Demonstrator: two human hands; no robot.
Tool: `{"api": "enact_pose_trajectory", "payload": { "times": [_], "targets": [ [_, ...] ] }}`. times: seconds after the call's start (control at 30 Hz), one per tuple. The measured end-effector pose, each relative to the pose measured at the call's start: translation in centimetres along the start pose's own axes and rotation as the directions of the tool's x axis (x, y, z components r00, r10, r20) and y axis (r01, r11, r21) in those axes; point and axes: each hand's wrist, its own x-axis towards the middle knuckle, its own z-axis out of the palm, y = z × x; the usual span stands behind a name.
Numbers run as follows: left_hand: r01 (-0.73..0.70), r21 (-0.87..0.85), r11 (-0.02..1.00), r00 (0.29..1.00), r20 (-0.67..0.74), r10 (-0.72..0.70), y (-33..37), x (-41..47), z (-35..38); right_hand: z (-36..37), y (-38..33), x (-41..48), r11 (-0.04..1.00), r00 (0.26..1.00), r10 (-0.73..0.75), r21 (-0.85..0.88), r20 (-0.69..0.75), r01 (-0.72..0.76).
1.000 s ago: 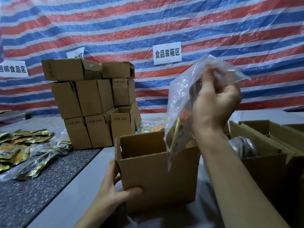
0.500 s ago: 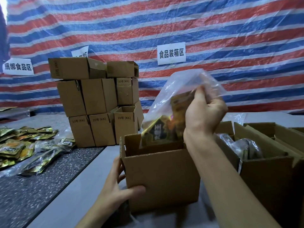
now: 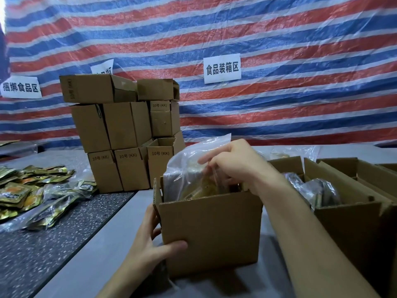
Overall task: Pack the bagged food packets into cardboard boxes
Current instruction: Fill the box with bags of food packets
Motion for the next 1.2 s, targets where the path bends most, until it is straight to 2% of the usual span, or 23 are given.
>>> {"api": "enact_pose_trajectory", "payload": {
  "times": [0.17, 0.3, 0.37, 0.53, 0.57, 0.67, 0.77, 0.87, 0.97, 1.0, 1.07, 1.13, 1.2],
  "targets": [
    [0.015, 0.0, 1.0, 1.0, -0.004, -0.015, -0.3, 0.0, -0.1, -1.5, -0.5, -0.2, 0.992, 0.995, -0.017, 0.129, 0.094, 0.005],
    [0.008, 0.027, 1.0, 1.0, 0.0, -0.008, -0.4, 0.0, 0.0, -1.2, 0.3, -0.2, 1.0, 0.987, 0.001, 0.003, 0.16, -0.001],
    [0.005, 0.031, 1.0, 1.0, -0.002, -0.005, -0.4, 0.0, 0.0, -1.8, 0.7, -0.2, 1.0, 0.981, 0.012, -0.007, 0.196, -0.011],
    [0.011, 0.032, 0.999, 1.0, 0.007, -0.011, -0.4, -0.1, -0.1, -4.1, 0.8, -0.4, 0.989, 0.968, 0.021, 0.136, 0.25, -0.057],
    [0.011, 0.038, 0.999, 1.0, 0.004, -0.011, -0.4, -0.1, 0.0, -4.1, 0.9, -0.3, 0.993, 0.972, 0.044, 0.097, 0.229, -0.068],
    [0.017, 0.043, 0.999, 1.0, 0.002, -0.017, -0.4, -0.1, 0.0, -3.5, 1.3, 0.0, 0.977, 0.99, 0.12, -0.186, 0.078, -0.104],
    [0.009, 0.051, 0.999, 1.0, 0.004, -0.009, -0.4, -0.1, -0.1, -2.8, 1.2, 0.1, 0.953, 0.984, 0.145, -0.252, -0.1, -0.166],
    [-0.002, 0.056, 0.998, 1.0, 0.002, 0.002, -0.5, 0.0, -0.1, -2.4, 0.4, -0.3, 0.948, 0.963, 0.021, -0.3, -0.269, -0.104],
    [-0.005, 0.04, 0.999, 1.0, 0.003, 0.005, -0.7, 0.0, 0.0, -2.5, -1.1, -1.3, 0.94, 0.877, -0.247, -0.323, -0.412, 0.113],
    [-0.005, 0.037, 0.999, 1.0, 0.001, 0.005, -0.7, 0.0, 0.0, -2.5, -1.6, -1.8, 0.926, 0.855, -0.314, -0.334, -0.412, 0.179],
    [-0.002, 0.037, 0.999, 1.0, -0.003, 0.002, -0.7, 0.0, 0.0, -2.5, -2.4, -2.4, 0.903, 0.876, -0.365, -0.35, -0.314, 0.25],
    [0.009, 0.035, 0.999, 1.0, -0.011, -0.008, -0.8, 0.0, 0.0, -2.1, -2.9, -2.8, 0.879, 0.91, -0.368, -0.391, -0.192, 0.273],
    [0.017, 0.029, 0.999, 1.0, -0.012, -0.017, -0.8, 0.1, 0.0, -1.6, -3.2, -3.0, 0.837, 0.899, -0.403, -0.467, -0.172, 0.286]
  ]
}}
